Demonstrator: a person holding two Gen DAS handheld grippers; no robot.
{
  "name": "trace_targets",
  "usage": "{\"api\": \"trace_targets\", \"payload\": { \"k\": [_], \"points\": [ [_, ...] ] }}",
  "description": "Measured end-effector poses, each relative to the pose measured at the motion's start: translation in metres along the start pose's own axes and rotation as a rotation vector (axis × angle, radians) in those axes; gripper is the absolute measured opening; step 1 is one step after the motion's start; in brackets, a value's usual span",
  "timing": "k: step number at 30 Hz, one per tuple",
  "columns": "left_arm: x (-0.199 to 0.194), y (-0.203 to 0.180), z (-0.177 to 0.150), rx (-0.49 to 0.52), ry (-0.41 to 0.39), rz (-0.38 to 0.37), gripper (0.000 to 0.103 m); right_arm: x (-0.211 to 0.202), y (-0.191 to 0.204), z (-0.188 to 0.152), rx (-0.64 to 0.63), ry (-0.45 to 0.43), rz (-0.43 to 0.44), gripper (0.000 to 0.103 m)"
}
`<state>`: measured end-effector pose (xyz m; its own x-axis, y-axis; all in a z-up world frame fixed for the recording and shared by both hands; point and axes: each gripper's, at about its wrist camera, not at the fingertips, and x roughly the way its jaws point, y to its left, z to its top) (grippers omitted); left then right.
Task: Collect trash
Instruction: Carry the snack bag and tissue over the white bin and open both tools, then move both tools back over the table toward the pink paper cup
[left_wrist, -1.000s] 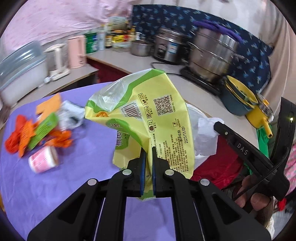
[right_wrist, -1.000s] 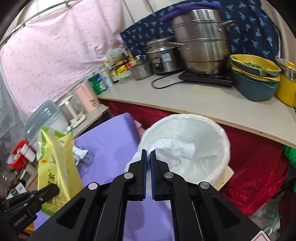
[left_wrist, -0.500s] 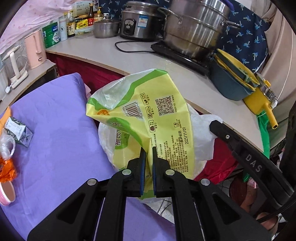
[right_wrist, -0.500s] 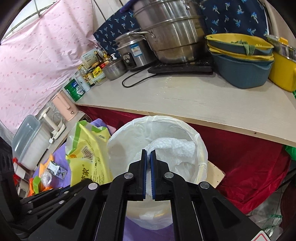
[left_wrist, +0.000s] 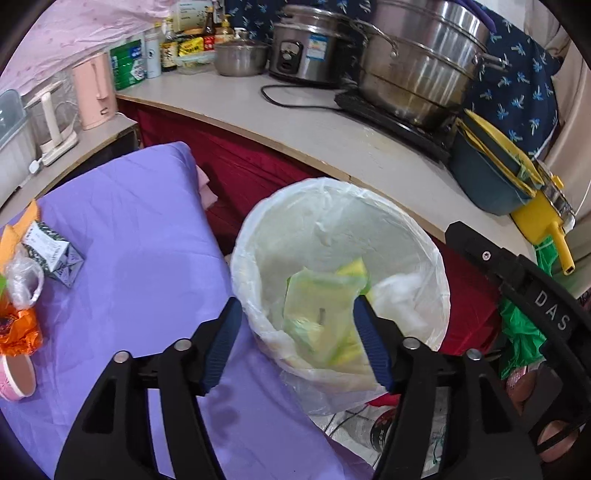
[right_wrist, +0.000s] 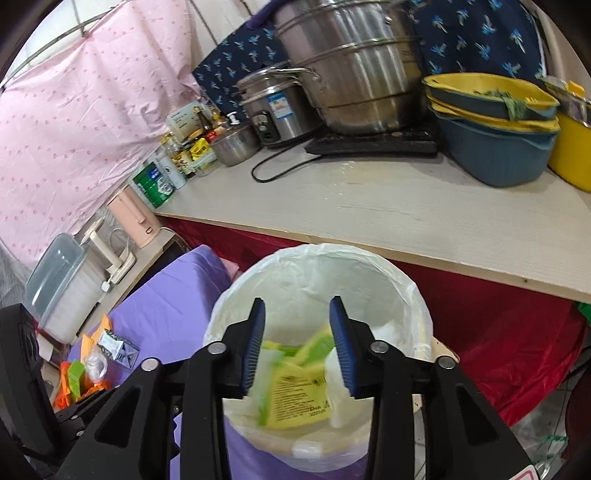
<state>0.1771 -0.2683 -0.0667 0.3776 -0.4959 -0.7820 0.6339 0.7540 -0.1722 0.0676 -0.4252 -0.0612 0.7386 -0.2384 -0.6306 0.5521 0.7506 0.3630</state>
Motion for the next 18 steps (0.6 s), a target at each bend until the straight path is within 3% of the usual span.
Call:
{"api": "trace_targets", "payload": {
  "k": [9,18],
  "points": [
    [-0.041,0.034,0.001,-0.063,-0.060,0.044,0.062,-0.031,0.034,0.002,-0.033,-0.035,0.036,0.045],
    [-0.095,0.092,-0.033,-0.172,-0.107,0.191,0.079,-0.063,0.084,-0.024,-0.075,-0.041,0.103,0.057]
  ]
}}
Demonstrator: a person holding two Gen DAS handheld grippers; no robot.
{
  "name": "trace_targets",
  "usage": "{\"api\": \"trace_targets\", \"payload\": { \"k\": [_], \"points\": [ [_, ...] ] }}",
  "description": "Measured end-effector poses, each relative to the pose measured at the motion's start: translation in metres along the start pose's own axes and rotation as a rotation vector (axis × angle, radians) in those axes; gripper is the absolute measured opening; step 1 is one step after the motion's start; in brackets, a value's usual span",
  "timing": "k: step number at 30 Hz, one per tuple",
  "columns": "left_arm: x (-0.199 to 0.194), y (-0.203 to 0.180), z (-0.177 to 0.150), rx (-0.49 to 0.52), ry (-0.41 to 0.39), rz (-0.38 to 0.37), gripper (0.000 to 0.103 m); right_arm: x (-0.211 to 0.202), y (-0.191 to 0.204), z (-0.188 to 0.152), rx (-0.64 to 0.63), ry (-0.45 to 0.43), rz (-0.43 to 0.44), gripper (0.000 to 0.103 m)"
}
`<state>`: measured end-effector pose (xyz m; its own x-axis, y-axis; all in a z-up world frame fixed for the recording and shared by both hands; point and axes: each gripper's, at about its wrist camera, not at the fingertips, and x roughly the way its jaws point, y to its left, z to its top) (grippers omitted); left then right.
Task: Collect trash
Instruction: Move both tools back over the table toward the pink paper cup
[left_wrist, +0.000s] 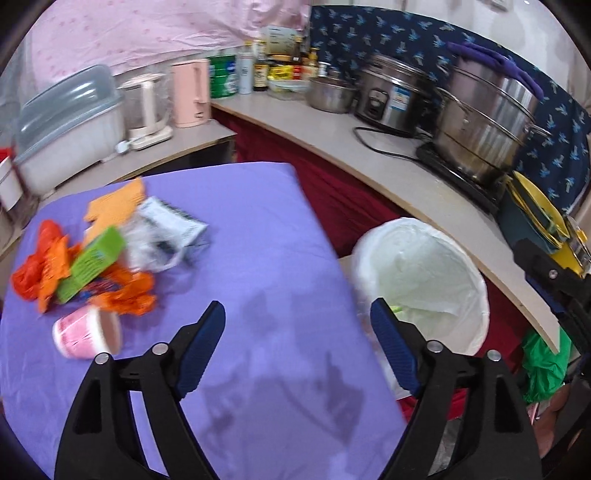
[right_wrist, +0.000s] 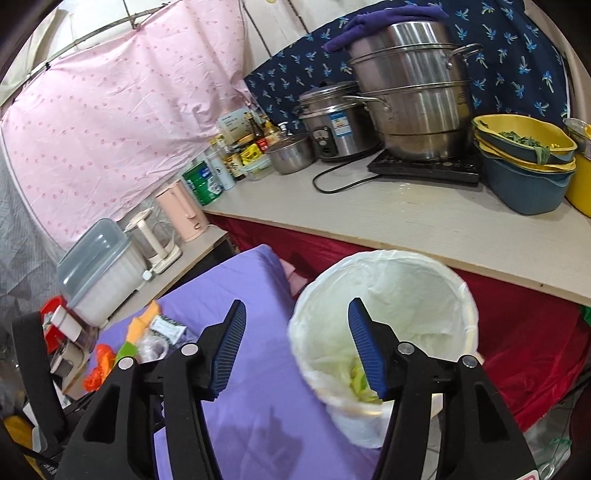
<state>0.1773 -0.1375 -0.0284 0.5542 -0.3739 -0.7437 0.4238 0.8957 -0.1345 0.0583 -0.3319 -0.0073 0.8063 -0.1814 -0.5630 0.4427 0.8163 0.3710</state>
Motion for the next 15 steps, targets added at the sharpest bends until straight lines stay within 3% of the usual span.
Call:
{"api": "trace_targets", "payload": {
  "k": [5,10,15],
  "points": [
    [-0.019,0.057,-0.018,-0.081,0.010,0.097,0.087,-0.003,0.037,-0.020,-0.035,0.021,0.033,0.062],
    [-0.033,0.105,-0.040,-0.127,0.021,0.207,0.088,0.002,0.068,-0.046,-0.076,0.067,0.063,0.062],
    [-0.041,0.148,-0.060,-0.199,0.055,0.251,0.089,0.015,0.096,-0.074,-0.103,0.127,0.091,0.062]
  ]
}}
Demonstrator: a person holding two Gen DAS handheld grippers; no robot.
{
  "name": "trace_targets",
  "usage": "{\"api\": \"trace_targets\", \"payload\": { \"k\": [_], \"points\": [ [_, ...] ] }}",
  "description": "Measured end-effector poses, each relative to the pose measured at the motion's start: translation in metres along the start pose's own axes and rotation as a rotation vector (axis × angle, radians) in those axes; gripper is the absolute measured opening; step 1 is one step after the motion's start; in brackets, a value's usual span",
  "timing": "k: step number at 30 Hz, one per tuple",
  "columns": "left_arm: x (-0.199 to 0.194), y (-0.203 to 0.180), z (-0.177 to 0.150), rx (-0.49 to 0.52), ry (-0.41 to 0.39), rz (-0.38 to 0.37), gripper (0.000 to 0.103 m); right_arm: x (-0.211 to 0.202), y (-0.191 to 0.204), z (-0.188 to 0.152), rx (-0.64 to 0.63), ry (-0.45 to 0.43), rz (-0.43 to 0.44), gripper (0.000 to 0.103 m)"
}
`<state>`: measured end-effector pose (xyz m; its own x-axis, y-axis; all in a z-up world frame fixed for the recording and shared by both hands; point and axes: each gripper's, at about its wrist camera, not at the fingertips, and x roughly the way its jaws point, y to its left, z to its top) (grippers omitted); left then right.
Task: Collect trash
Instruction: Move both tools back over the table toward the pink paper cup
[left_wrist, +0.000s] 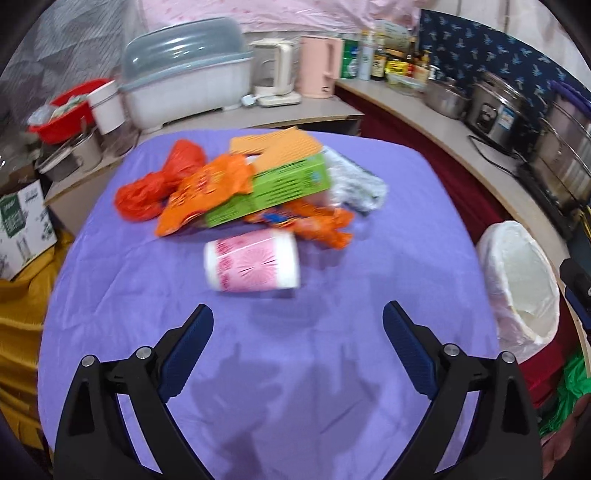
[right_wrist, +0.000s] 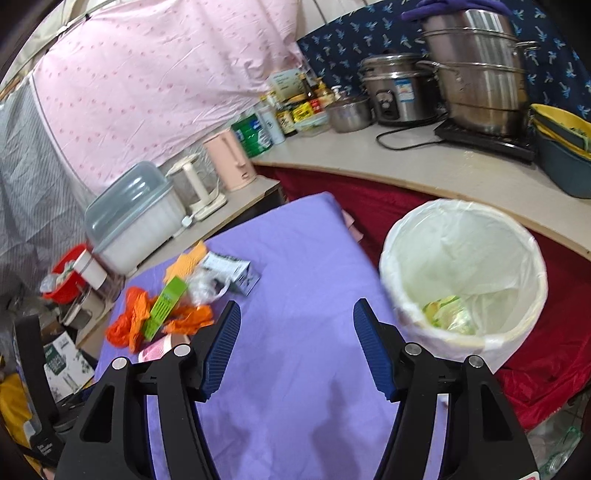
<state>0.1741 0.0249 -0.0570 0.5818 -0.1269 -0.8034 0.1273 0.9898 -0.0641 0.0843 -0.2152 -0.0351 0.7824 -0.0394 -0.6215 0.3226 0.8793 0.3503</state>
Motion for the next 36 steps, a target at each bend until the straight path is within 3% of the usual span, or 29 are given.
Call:
{"api": "trace_targets", "payload": {
  "k": [5,11,18,31,33,36],
  "points": [
    [0.004,0.032,-0.008,-0.050,0.018,0.035,0.090,0.018,0.025,-0.023,-0.024,0.055,0.022,0.062],
    [0.015,0.052,-0.009,-0.120,0.030,0.003,0.092,0.033,0.046,-0.039,-0.058,0.097,0.043,0.062],
    [0.044,0.042,-0.001,-0.122,0.061,-0.017,0.093,0.048,0.053,-0.043,-0.061,0.123,0.043,0.062],
    [0.097,0.035,0.018,-0.121,0.109,0.038,0.092,0.086,0.048,-0.036,-0.034,0.159,0.027,0.062],
    [0.098,0.036,0.019,-0.122,0.108,0.030,0.083,0.092,0.051,-0.035,-0.035,0.166,0.031,0.062],
    [0.098,0.039,0.021,-0.112,0.110,0.015,0.082,0.099,0.059,-0.036,-0.044,0.175,0.043,0.062]
  ]
}}
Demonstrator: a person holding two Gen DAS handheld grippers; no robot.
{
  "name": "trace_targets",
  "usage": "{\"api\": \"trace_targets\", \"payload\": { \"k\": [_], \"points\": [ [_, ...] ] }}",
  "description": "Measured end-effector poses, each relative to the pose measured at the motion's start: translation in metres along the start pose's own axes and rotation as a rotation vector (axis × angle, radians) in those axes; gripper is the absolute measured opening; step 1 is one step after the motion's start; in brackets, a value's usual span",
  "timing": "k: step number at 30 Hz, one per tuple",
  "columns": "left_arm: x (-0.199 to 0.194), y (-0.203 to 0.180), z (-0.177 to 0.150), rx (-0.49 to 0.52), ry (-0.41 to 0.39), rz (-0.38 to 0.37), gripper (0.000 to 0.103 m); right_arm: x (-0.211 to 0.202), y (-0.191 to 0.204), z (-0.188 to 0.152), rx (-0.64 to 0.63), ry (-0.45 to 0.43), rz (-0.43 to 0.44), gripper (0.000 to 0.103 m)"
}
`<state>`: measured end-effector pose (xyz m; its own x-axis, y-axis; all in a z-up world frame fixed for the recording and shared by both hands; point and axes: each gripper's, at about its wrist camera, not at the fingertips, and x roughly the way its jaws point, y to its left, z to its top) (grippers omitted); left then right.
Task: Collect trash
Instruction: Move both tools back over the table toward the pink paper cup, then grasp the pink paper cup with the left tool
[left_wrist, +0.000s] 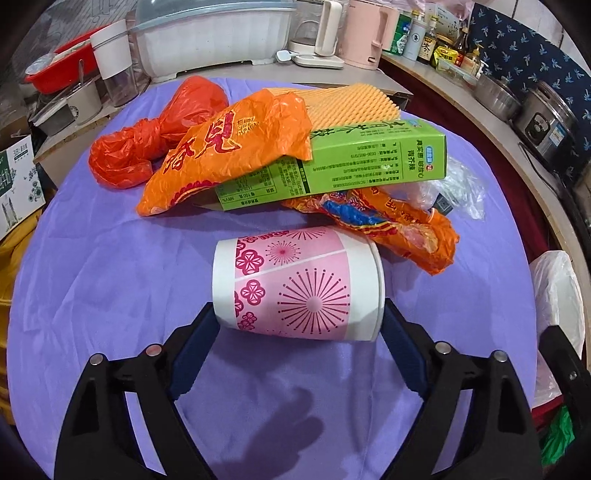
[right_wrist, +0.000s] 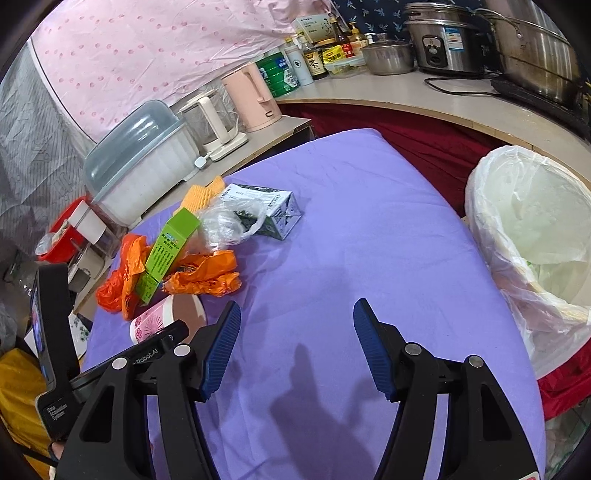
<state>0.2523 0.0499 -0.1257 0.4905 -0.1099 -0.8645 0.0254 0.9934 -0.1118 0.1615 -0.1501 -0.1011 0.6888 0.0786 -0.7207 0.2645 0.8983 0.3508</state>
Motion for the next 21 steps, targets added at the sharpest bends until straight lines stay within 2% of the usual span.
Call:
{"api": "trace_targets", "payload": {
  "k": [9,21],
  "points": [
    [-0.029,0.022,-0.006,0.001,-0.044,-0.019,0.081,0.014,0.032,0.000,-0.040,0.020,0.037,0.062],
    [-0.053,0.077,-0.011,-0.079,-0.054,-0.015,0.081,0.043,0.060,-0.009,-0.067,0.063,0.039,0.062]
  ]
}}
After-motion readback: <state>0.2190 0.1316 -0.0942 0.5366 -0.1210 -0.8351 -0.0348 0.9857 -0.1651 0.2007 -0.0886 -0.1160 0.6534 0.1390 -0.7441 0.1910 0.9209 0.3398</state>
